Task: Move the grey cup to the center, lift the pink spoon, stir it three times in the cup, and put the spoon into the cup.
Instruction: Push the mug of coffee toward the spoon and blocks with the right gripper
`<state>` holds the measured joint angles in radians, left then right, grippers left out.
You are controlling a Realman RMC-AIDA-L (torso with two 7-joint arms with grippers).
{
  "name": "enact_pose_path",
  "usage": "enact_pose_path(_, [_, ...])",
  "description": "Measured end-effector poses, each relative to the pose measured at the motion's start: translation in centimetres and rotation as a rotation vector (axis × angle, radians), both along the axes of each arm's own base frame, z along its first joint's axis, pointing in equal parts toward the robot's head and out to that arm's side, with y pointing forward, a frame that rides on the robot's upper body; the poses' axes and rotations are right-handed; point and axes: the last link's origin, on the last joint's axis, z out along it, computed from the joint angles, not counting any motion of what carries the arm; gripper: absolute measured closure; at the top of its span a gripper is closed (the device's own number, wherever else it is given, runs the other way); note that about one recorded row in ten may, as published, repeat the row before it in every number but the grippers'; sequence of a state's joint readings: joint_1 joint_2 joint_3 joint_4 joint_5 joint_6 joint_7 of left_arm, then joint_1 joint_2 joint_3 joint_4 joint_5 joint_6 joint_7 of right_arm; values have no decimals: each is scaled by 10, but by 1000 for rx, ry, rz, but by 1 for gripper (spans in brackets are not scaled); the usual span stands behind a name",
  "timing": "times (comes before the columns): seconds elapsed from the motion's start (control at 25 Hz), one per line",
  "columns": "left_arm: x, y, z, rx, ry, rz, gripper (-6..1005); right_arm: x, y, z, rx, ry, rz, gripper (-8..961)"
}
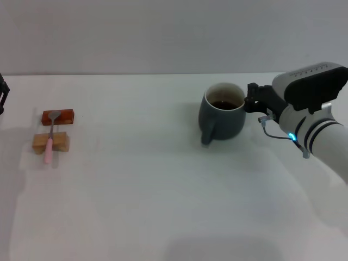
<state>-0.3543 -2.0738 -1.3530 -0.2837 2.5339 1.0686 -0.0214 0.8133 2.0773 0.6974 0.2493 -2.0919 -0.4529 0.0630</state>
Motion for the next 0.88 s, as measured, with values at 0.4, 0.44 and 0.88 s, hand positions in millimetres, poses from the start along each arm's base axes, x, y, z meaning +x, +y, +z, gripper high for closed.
enact_pose_path(0.4, [-1, -1, 0, 1, 0, 3, 192, -16, -4, -15, -60, -4, 46, 955])
enact_pose_path(0.44, [-1, -1, 0, 1, 0, 2, 192, -18, -5, -17, -67, -4, 52, 955])
enact_pose_path(0.88, [1, 1, 0, 1, 0, -2, 192, -44, -11, -35, -138, -8, 134, 954])
